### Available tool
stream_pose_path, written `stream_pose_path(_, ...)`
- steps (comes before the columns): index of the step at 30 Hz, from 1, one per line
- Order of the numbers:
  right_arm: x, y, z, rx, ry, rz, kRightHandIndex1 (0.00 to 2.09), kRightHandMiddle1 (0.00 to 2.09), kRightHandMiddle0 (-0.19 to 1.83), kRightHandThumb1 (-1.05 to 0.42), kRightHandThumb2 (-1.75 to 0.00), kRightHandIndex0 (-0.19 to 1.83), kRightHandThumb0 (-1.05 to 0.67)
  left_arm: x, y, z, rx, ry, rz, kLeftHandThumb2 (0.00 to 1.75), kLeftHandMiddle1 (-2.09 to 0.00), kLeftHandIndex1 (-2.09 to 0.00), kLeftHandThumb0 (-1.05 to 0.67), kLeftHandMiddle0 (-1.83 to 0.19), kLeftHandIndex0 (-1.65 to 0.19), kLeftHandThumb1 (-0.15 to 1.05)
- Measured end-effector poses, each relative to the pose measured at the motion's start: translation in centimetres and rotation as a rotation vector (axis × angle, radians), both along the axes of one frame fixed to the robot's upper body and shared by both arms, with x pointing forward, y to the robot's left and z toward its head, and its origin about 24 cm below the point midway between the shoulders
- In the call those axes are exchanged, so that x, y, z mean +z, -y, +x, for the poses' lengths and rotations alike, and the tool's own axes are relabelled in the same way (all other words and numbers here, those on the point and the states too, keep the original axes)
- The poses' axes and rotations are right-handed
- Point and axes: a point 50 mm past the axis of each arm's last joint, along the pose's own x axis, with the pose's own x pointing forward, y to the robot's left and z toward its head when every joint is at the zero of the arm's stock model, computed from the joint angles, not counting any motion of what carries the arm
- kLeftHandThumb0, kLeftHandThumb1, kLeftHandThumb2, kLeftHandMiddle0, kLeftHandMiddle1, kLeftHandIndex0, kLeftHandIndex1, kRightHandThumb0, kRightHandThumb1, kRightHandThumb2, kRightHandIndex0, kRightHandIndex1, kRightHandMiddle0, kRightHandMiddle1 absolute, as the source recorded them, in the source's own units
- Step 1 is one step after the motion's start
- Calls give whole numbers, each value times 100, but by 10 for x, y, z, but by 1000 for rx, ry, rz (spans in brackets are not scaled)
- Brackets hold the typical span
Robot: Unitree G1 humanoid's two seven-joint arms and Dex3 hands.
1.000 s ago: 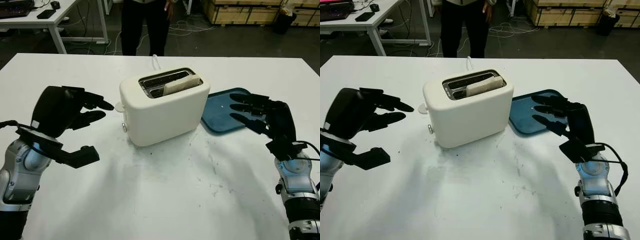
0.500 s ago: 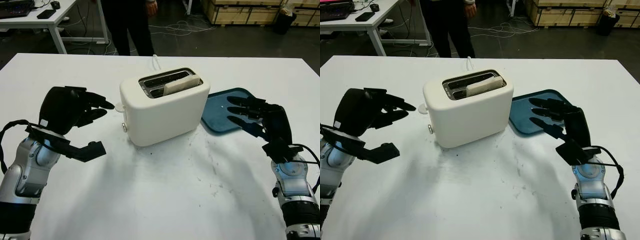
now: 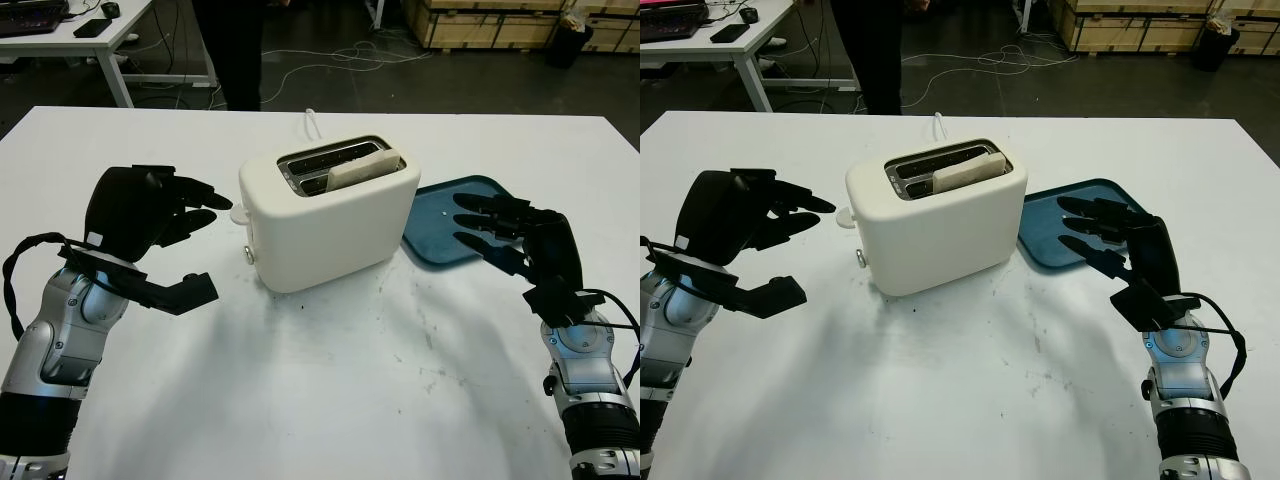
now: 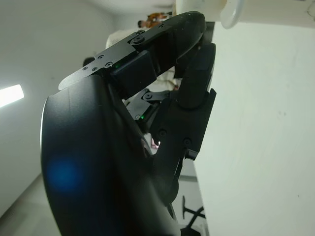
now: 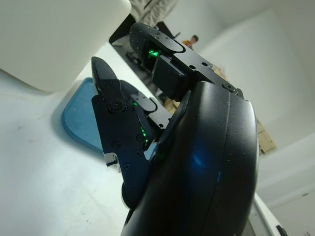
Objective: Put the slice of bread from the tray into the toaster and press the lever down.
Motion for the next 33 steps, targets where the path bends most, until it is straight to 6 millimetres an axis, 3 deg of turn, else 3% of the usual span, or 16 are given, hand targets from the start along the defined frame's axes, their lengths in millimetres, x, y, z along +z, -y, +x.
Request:
stream_pose_path(17,-1,-1,-3,5,-7,-3,1,0,90,-87,0,105,-19,-3,7,7,-17,-31,21,0,-116,-5,-15,-101,-131,75)
stream_pose_path(29,0,-2,-5,10,-2,-9,0,0,89,-88,0,104,-20,-7,6,11,-5,-48,28,0,-125,-4,-15,-100,-132,76)
stream_pose_path(33,0,-2,-5,11,-5,-21,0,0,90,-88,0,104,-19,-9,4,14,8,-62,20,0,-137,-3,-14,-97,-131,75)
